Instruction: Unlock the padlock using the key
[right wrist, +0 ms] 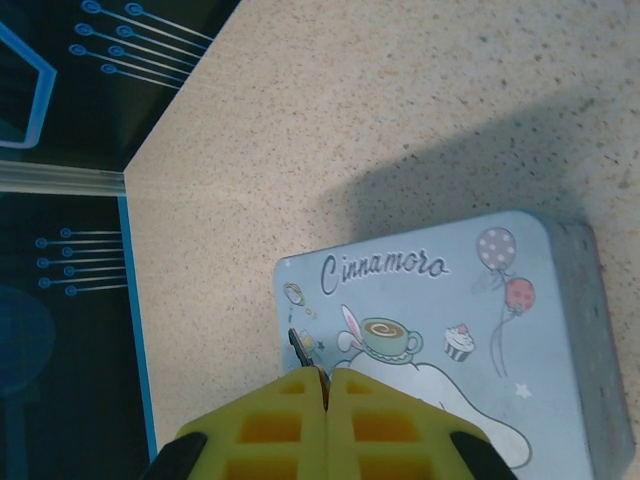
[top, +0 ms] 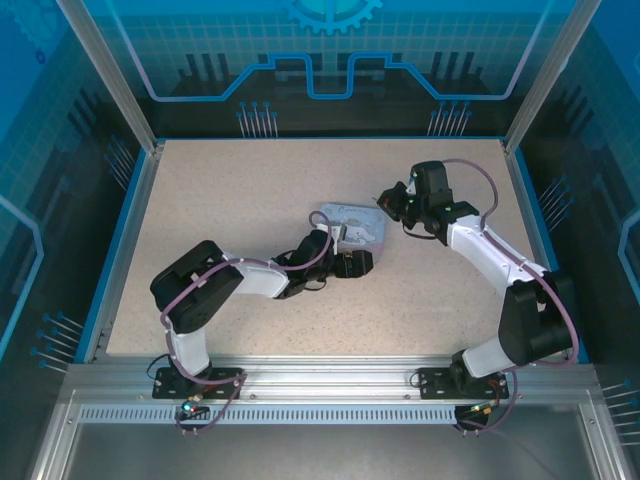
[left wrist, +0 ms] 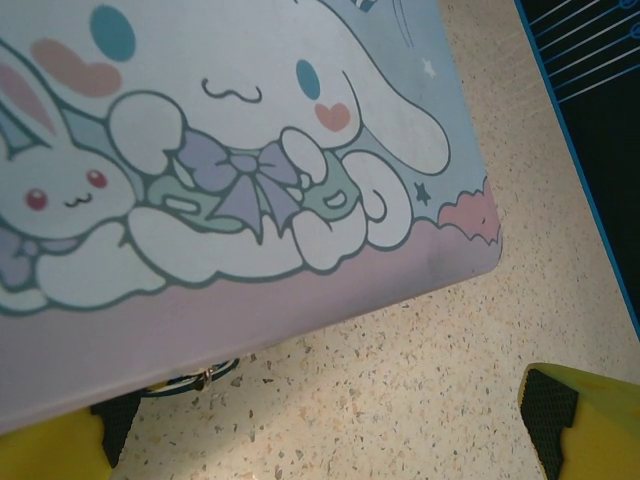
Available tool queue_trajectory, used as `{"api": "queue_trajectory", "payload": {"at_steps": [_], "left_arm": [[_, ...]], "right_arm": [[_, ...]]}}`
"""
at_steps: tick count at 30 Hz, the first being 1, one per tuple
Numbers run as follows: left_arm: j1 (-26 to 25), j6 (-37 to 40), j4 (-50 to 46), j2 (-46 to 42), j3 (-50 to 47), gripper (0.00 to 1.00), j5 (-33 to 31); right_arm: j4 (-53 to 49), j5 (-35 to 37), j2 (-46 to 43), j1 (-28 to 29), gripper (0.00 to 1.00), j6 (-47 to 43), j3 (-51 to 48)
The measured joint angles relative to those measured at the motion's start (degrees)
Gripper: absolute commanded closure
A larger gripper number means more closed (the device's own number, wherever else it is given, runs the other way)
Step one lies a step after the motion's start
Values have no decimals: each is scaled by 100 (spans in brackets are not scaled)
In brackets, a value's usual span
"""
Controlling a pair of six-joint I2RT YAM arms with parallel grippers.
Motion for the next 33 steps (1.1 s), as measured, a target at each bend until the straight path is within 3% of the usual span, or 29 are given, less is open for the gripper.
{"api": "queue_trajectory", "payload": {"at_steps": [33], "left_arm": [[-66, 520, 214, 48, -181, 1, 35]], "right_arm": [[684, -151, 498, -22, 100, 798, -940]]}}
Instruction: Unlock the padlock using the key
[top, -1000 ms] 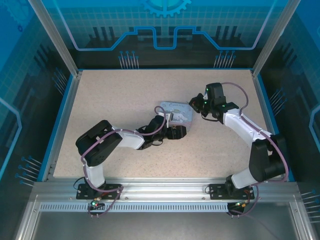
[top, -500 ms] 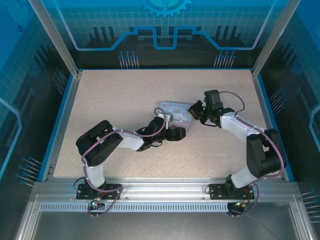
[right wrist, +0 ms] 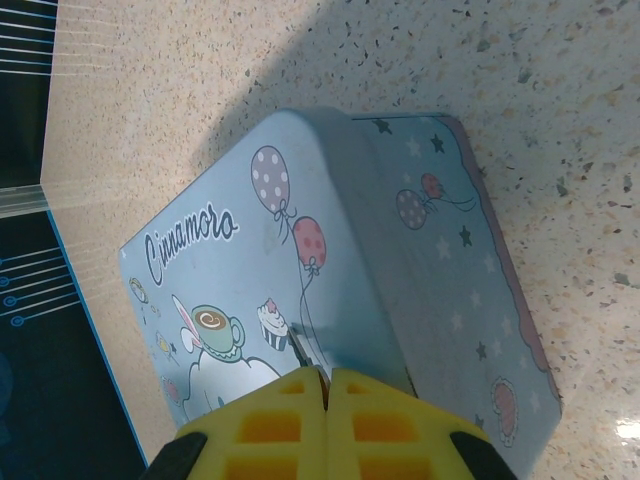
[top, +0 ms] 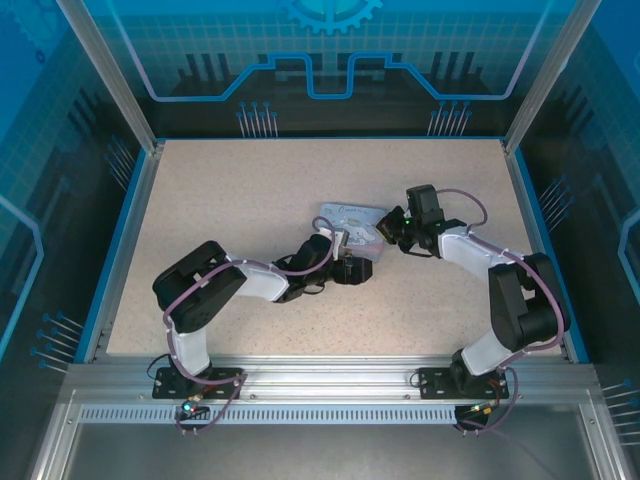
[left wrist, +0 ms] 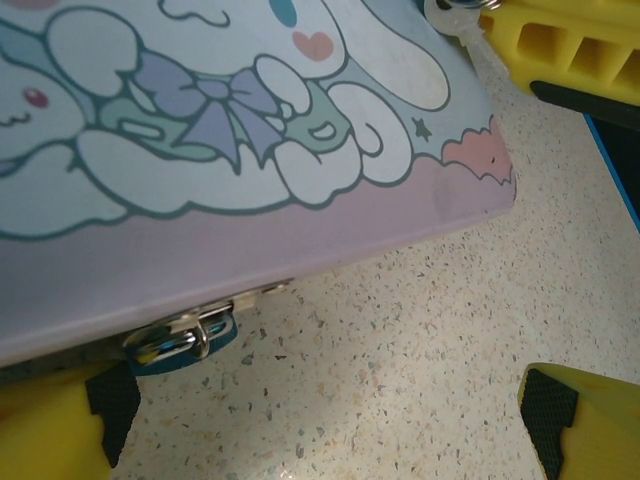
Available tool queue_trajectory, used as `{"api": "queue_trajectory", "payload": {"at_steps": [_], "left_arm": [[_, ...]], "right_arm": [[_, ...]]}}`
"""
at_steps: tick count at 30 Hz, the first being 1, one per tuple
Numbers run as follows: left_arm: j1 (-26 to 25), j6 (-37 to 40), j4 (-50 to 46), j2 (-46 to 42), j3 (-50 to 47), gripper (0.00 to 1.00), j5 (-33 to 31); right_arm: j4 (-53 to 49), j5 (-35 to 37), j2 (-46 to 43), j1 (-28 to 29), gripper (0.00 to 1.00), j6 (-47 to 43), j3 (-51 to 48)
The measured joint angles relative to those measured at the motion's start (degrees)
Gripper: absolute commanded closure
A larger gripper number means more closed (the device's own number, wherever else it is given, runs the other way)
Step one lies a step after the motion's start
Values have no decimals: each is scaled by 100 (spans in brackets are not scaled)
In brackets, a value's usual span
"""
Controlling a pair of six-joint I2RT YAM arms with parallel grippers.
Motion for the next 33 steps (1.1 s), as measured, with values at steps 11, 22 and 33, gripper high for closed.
{"api": "queue_trajectory", "payload": {"at_steps": [11, 22, 33], "left_arm": [[0, -170, 387, 125, 37, 1, 24], [-22, -164, 317, 426, 385, 1, -33], [-26, -809, 953, 448, 254, 1, 127]], "right_arm": [[0, 70, 0, 4, 100, 0, 0], [2, 144, 0, 4, 100, 0, 0], [0, 149, 2, 4, 100, 0, 0]]}}
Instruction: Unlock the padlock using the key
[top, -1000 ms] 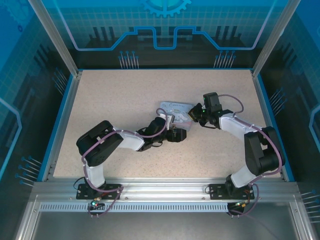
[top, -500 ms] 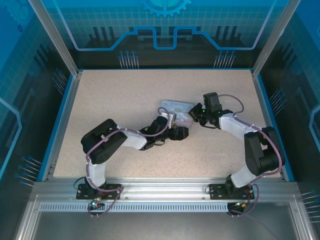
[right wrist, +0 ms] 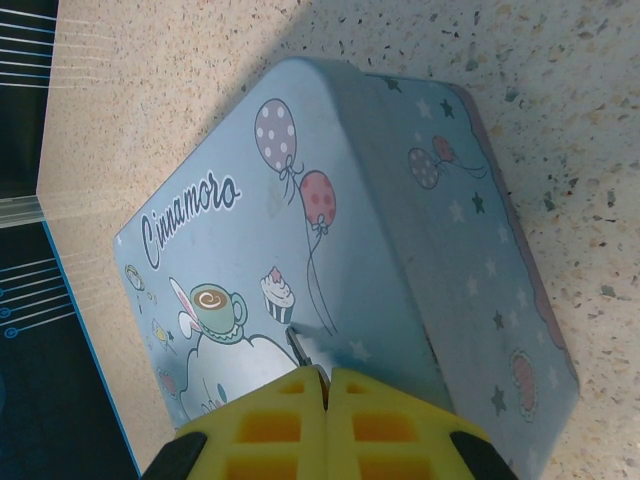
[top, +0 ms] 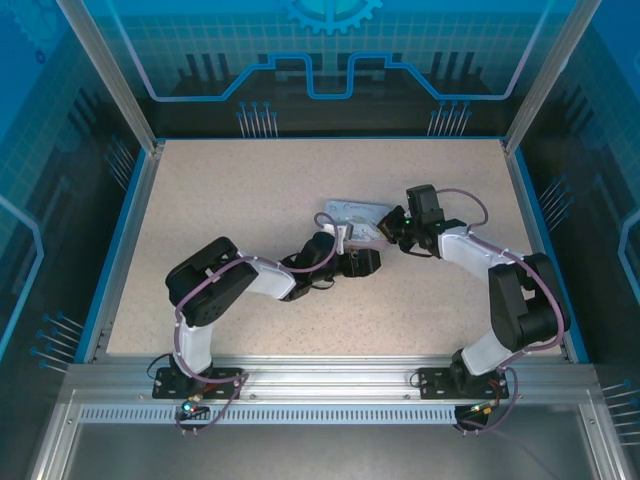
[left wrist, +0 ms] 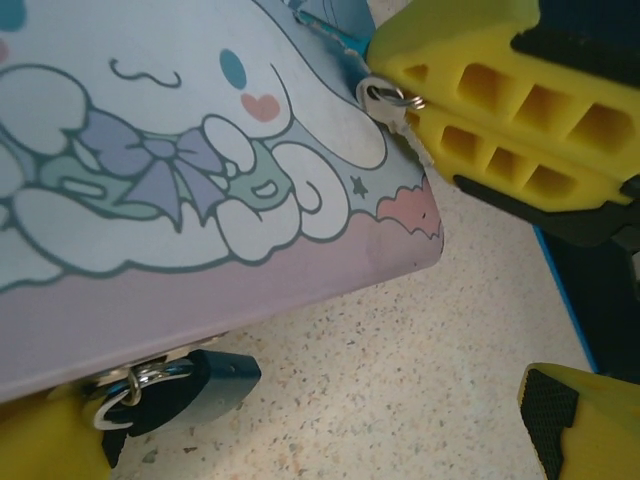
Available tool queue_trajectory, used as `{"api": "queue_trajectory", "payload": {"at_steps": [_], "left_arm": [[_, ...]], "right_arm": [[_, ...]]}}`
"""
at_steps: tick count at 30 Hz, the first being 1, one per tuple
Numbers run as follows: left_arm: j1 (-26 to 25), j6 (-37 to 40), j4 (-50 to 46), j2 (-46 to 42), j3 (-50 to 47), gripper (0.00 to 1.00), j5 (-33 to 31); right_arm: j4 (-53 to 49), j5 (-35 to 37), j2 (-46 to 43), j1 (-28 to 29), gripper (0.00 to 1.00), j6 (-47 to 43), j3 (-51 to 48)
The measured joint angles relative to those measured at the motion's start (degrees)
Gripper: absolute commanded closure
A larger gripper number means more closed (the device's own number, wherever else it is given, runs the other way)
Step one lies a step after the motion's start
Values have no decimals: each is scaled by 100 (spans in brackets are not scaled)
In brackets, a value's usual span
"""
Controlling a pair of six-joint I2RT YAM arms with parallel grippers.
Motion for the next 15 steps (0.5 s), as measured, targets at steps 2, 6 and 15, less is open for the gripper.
{"api": "queue_trajectory", "payload": {"at_steps": [2, 6, 15], "left_arm": [[0, -177, 168, 7, -61, 1, -2], [0, -511, 588, 140, -138, 1, -11], [-22, -984, 1128, 258, -313, 12, -127]], "right_arm": [[2, 0, 4, 0, 100, -2, 0], [22, -2, 20, 0, 100, -2, 0], [74, -4, 48, 0, 100, -2, 2]]}}
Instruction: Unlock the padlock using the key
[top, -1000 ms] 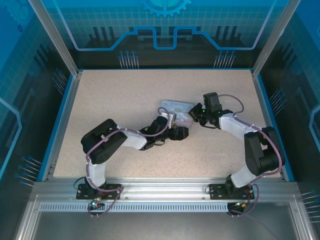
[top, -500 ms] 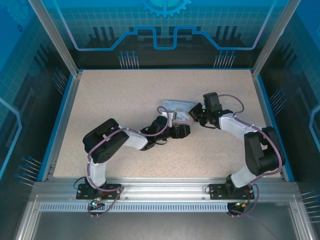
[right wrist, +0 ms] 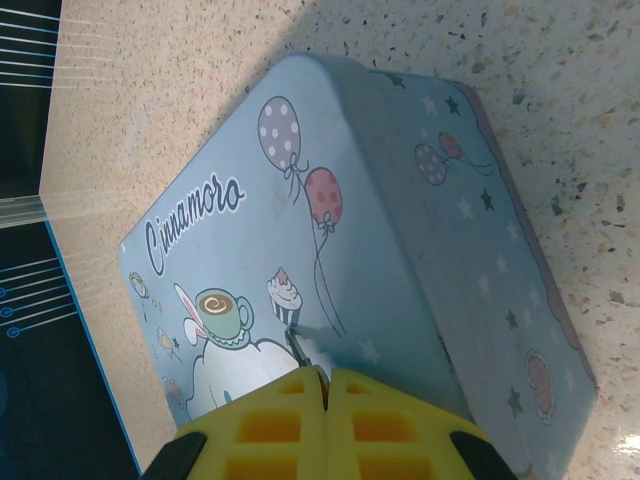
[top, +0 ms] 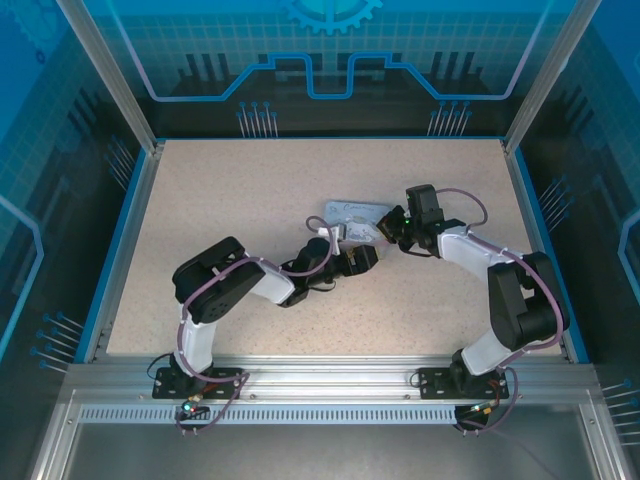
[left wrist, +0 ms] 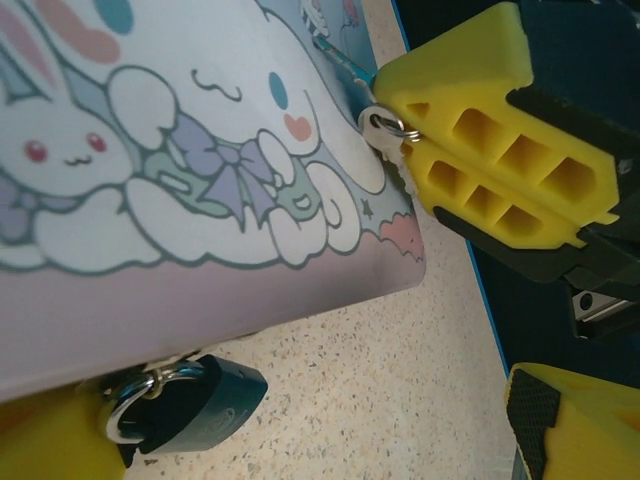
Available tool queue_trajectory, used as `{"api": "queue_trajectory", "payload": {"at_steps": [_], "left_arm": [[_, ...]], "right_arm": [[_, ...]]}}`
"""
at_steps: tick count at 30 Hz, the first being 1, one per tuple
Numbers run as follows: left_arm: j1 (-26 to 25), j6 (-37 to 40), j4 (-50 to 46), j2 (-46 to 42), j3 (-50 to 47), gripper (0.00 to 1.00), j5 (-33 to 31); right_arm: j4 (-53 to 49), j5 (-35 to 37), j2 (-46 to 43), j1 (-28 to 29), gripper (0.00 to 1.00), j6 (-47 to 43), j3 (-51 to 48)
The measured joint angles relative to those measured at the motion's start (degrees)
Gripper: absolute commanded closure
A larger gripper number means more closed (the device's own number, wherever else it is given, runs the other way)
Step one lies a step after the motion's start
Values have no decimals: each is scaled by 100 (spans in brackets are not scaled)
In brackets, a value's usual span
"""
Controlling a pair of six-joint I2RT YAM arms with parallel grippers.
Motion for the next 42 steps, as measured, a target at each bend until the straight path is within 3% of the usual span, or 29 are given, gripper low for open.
{"api": "queue_trajectory", "payload": {"at_steps": [6, 15, 28, 42], "left_arm": [[-114, -280, 192, 4, -160, 20, -352], [-487, -544, 282, 4, -181, 25, -905], [-564, -1137, 326, 188, -170, 31, -1626], [-903, -1443, -660, 188, 223, 47, -2802]], "right_arm": [[9, -7, 4, 0, 100, 0, 0], [9, -15, 7, 0, 100, 0, 0], [9, -17, 7, 0, 100, 0, 0], [11, -26, 9, 0, 100, 0, 0]]}}
